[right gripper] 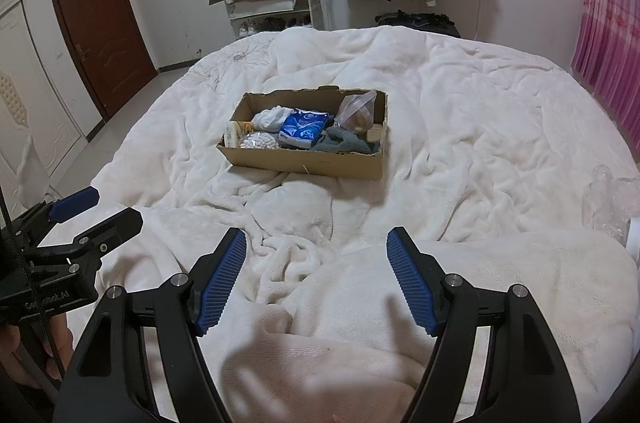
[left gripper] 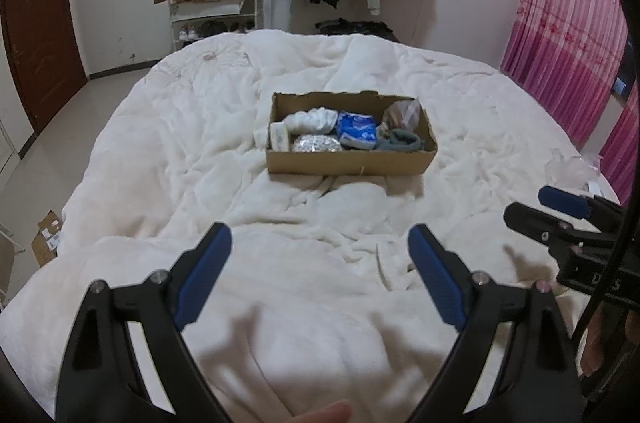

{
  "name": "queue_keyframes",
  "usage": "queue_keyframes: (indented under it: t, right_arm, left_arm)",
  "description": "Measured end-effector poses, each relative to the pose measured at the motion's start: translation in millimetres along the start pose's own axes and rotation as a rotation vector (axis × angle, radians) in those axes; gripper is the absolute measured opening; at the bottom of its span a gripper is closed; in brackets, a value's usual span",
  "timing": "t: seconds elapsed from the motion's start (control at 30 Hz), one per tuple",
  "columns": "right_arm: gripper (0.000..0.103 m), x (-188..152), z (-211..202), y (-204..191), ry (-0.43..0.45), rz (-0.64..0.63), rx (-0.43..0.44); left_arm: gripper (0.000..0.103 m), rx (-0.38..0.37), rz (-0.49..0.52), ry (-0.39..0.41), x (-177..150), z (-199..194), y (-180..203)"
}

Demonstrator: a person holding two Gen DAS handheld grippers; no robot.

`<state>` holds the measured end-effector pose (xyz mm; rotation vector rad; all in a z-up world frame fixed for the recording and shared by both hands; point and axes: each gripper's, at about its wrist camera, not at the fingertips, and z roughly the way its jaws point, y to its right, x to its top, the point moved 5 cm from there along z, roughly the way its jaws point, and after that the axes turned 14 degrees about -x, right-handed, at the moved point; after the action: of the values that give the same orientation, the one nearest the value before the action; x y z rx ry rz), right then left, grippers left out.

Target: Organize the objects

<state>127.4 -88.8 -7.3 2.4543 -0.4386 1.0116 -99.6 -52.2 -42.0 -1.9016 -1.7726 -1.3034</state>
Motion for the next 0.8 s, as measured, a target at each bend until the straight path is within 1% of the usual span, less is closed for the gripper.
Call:
queue_keyframes:
  t: [0.8]
  right_arm:
    - [0.076,-1.6,3.6,1.5,-0.002,-0.002,-0.004]
  left_arm:
    - [0.091,-0.022,0.011,-0.021,-0.5,2.5,-2.4]
